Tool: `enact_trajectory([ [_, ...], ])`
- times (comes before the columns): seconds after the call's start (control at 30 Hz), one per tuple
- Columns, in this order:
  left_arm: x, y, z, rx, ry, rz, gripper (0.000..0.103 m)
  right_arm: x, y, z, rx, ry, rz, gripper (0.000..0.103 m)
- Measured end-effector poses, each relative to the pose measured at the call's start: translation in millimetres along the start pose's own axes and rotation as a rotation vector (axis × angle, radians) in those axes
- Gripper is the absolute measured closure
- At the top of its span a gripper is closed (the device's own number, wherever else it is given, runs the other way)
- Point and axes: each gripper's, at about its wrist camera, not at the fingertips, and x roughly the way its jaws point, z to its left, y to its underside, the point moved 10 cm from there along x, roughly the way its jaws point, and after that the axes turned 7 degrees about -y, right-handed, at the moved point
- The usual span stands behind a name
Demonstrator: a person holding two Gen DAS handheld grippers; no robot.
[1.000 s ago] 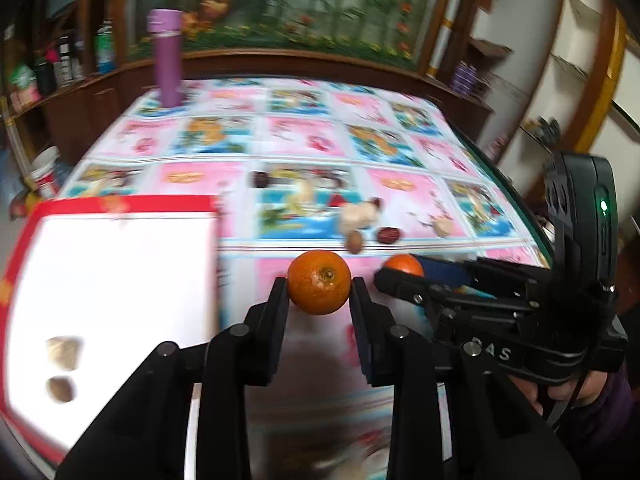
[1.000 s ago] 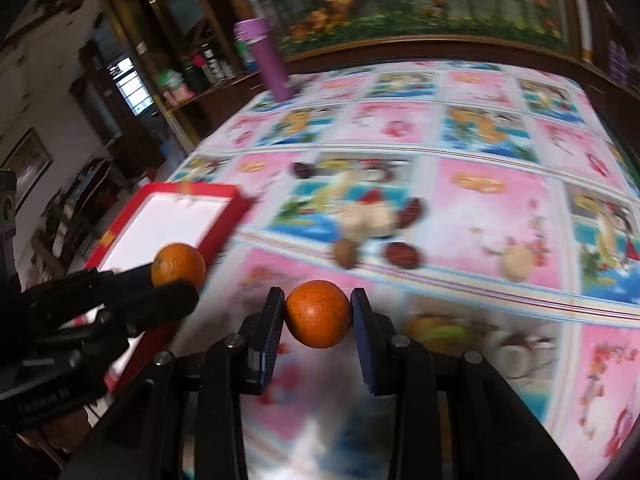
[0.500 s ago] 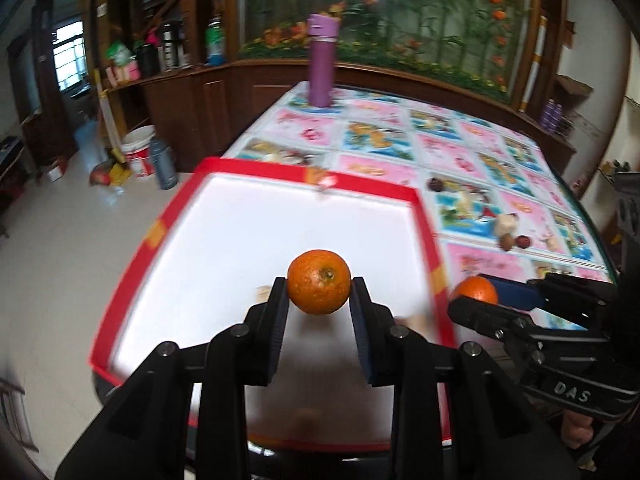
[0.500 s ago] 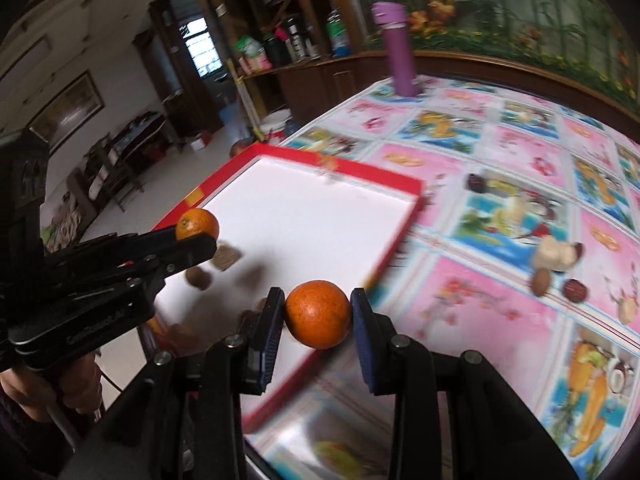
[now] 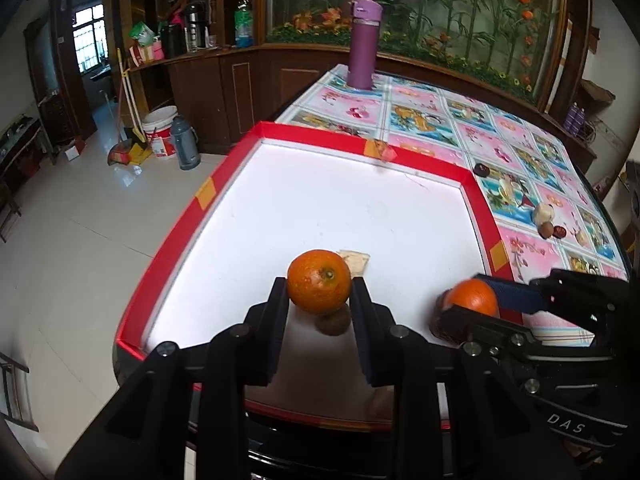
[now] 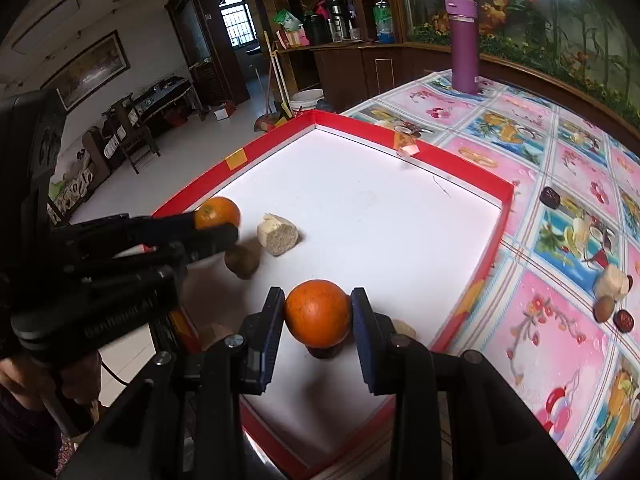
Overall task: Organize fruits
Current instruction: 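Carry both oranges over the tray and open both tools to drop them, then move both tools back to the pile toward a brown ball and red date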
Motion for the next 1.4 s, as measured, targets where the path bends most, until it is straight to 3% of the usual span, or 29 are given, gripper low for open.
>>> enact_trajectory([
  [0.53,2,1,10,-0.019,-0.018,0.015,0.069,7,-11,-2,0.022,-0.013,-0.012,0.07],
  [0.63,2,0,10,-0.021,-0.02,0.016,0.069,6,-11,-4,0.037,-0.022,-0.015,0.068],
  [0.73,2,0,10,-0.023,-0.024,0.015,0.069,3,-12,-6,0.049,-0.021,-0.025,0.057],
  [0.87,-1,-3,9,-0.024,-0.025,0.009,0.069,-5,-15,-9,0.06,-0.024,-0.054,0.055],
  [1.33,-19,-19,-33,0.035,0.016,-0.029,0.068,-29,-13,-41,0.155,-0.036,-0.102,0.055],
  [1.4,-21,-20,-41,0.045,0.022,-0.036,0.063,-32,-12,-46,0.168,-0.039,-0.107,0.055],
])
